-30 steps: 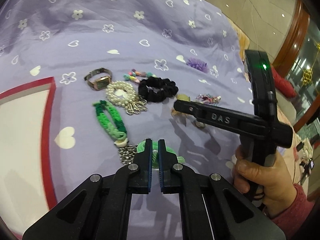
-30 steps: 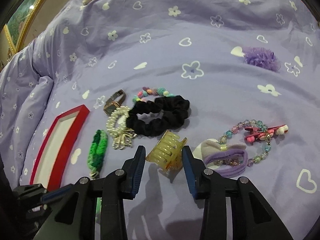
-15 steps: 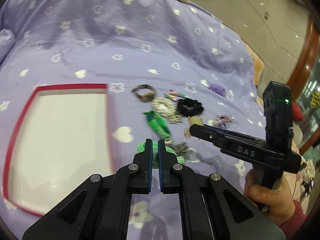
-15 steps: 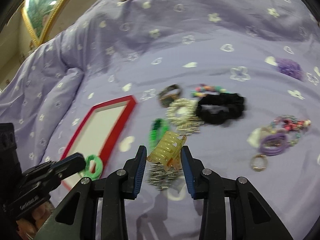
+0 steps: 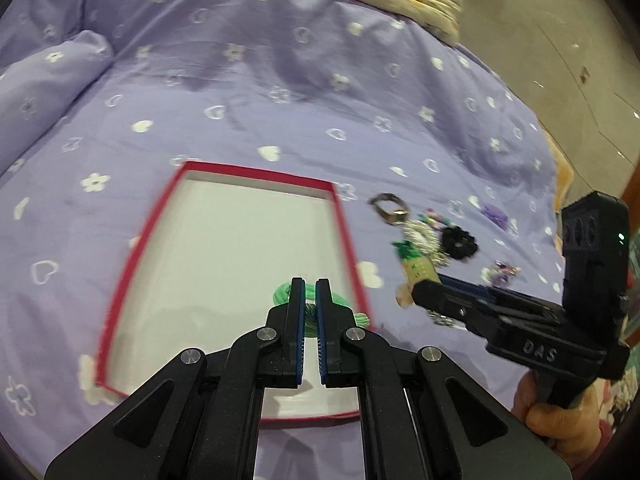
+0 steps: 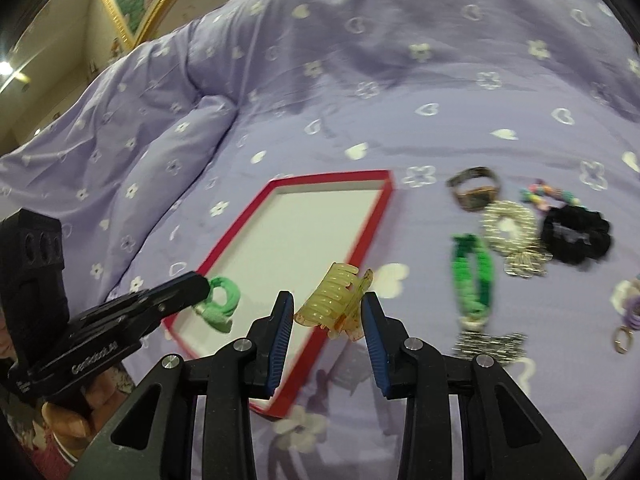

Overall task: Organize jewelry
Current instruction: 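Carry both items into the tray and open both tools to release them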

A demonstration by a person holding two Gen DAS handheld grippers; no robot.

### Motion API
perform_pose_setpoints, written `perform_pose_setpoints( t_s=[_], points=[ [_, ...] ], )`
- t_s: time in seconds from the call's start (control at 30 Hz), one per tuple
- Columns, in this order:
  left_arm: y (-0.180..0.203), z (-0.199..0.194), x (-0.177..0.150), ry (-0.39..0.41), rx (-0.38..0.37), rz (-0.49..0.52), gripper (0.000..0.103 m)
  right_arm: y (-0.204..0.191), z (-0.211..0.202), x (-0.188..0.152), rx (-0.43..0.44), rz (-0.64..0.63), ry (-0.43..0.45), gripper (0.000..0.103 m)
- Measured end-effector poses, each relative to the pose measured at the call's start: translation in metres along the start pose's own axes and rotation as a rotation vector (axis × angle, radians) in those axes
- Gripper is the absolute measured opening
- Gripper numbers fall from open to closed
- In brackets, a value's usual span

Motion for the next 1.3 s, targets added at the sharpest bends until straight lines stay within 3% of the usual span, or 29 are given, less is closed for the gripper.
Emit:
perform_pose_setpoints(
  t_s=[0.23,0.47,0.7,0.97,1.13,1.2,1.3],
  points=[
    [-0.049,0.004,0.0,0.0,0.069,-0.075,0.004,-0.04,0.031,0.002,0.046,-0.071,-0.048,0.035],
    [-0.085,0.025,-0.012,-0.055,0.11,-0.126,0.004,-0.063,0.065,-0.004,0.054,-0.133,-0.111,0.034],
    [-0.095,0.042,-0.022,-0.107,0.125,-0.139,0.005,-0.064,0.084,-0.015,0.038,-0.16,-0.175,0.034],
    [-0.093,0.044,-0.022,-0.119,0.136,-0.12,0.008,-0.064,0.089,-0.016,0.04,-0.159,-0.19,0.037],
    [-0.091,0.043,-0.02,-0.123,0.14,-0.12,0.027,-0.064,0.088,-0.017,0.038,-0.152,-0.191,0.038],
    [-0.09,0.039,-0.019,-0.114,0.153,-0.117,0.043,-0.064,0.088,-0.016,0.045,-0.146,-0.192,0.045],
    [-0.088,0.034,-0.017,-0.106,0.162,-0.119,0.044,-0.063,0.082,-0.015,0.048,-0.142,-0.183,0.047]
  ],
)
Point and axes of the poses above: each gripper's, at about its wrist camera, not at the fingertips, and z roughly the way its jaws point, y to its right, x to its top, the point moved 1 cm from there along z, roughly the way its jaws point, and after that the axes turned 5 degrees about -x, right-handed, at the moved point
